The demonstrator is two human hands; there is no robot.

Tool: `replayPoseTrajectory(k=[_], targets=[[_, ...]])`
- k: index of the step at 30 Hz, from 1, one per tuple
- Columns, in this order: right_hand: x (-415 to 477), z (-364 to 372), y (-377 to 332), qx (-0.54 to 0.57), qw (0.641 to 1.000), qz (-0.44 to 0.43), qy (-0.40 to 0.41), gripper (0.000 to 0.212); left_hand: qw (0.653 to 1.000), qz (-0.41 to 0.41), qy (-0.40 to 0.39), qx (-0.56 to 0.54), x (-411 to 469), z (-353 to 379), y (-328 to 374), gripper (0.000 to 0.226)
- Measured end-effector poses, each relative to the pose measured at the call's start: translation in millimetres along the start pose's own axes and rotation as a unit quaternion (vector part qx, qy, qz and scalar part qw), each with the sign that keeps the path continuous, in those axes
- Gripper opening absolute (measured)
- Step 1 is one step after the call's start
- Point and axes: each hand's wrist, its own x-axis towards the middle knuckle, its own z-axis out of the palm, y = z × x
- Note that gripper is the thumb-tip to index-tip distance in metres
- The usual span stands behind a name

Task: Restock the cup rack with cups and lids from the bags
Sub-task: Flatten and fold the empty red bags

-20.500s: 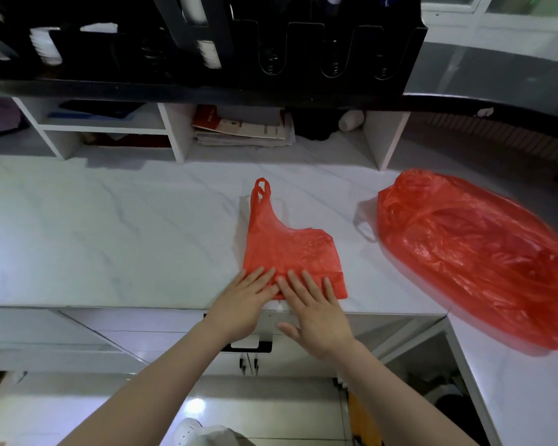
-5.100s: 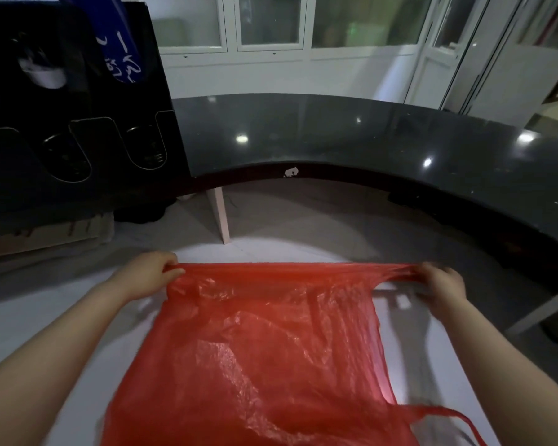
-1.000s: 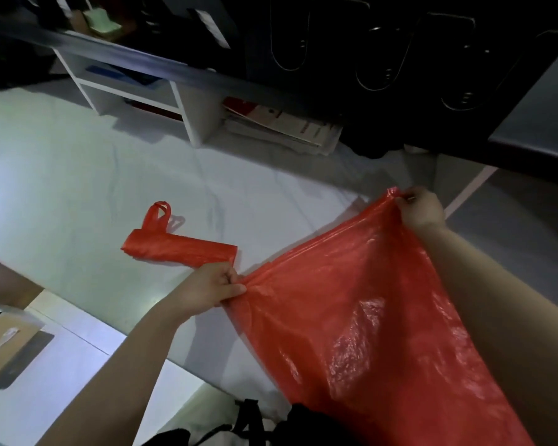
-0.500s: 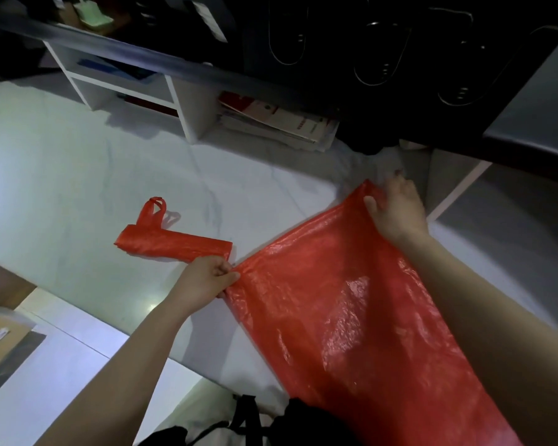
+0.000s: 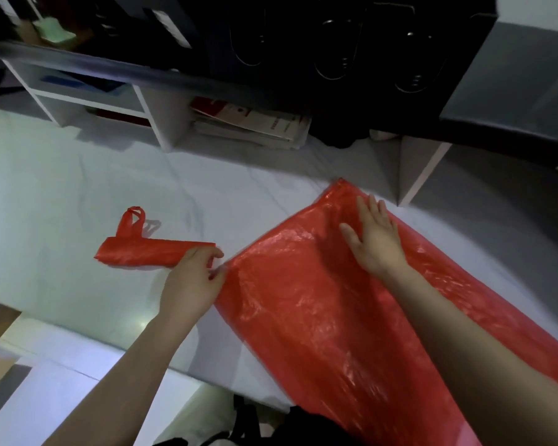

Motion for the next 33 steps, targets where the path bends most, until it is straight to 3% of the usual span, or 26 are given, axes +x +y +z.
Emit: replayPoseTrajectory(k=[2, 4, 8, 11, 13, 16, 23, 30, 33], targets=[[-13.3, -9.3, 2.1, 0.003, 1.000, 0.001, 0.016, 0.073, 0.996, 0.069, 0.050, 0.000, 0.6, 3.4, 14.2, 0.023], [-32.4, -14.2, 10.5, -0.010, 1.000, 0.021, 0.015, 0.075, 0.991, 0.129, 0.041, -0.008, 4.5, 13.0, 31.0, 0.030], [-77.6, -12.6, 34.5, -0.049, 0.991, 0.123, 0.000, 0.074, 0.965, 0.249, -0.082, 0.011, 18.8, 49.0, 66.9, 0.047], [-105.8, -1.4, 44.5, -0.045, 0.982, 0.182, -0.025, 0.072, 0.921, 0.320, -0.157, 0.157, 38.0, 81.8, 86.8, 0.065], [-116.0, 3.5, 57.1, -0.047, 0.976, 0.208, -0.038, 0.072, 0.888, 0.333, -0.200, 0.247, 49.1, 100.3, 88.1, 0.070], [-125.8, -6.7, 92.4, -0.063, 0.965, 0.254, -0.030, 0.072, 0.864, 0.339, -0.242, 0.282, 55.7, 115.9, 80.1, 0.071], [-144.1, -38.3, 133.6, -0.091, 0.941, 0.324, -0.035, 0.075, 0.877, 0.336, -0.226, 0.259, 56.3, 122.8, 74.8, 0.071], [-132.8, -25.1, 57.5, -0.068, 0.966, 0.250, -0.007, 0.071, 0.906, 0.258, -0.238, 0.237, 52.9, 120.1, 75.1, 0.072], [-136.3, -12.4, 24.2, -0.033, 0.976, 0.214, -0.006, 0.069, 0.914, 0.289, -0.201, 0.201, 50.9, 108.0, 69.9, 0.074]])
